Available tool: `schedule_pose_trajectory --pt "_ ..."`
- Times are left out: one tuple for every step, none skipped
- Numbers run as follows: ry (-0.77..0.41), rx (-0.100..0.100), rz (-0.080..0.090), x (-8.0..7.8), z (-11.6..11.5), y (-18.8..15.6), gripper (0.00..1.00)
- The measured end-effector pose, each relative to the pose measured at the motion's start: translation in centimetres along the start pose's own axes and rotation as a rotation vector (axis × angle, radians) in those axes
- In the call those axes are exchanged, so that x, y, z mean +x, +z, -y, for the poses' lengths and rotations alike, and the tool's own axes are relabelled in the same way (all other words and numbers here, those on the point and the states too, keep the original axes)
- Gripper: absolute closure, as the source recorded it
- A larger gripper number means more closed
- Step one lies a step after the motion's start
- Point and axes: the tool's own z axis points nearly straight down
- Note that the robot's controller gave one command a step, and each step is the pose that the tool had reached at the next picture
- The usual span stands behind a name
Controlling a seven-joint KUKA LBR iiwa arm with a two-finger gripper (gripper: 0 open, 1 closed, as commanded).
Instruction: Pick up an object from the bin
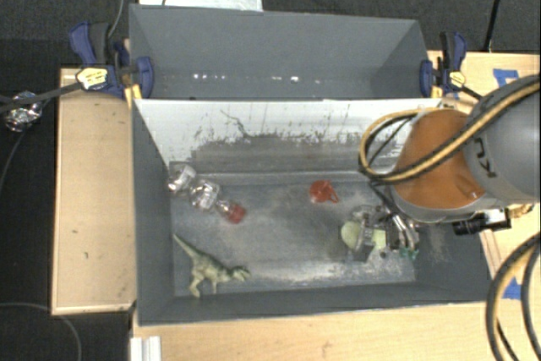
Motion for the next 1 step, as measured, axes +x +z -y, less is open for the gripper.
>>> schedule_pose_trajectory --pt "0.0 0.0 -0.004 0.11 0.01 -2.17 1.0"
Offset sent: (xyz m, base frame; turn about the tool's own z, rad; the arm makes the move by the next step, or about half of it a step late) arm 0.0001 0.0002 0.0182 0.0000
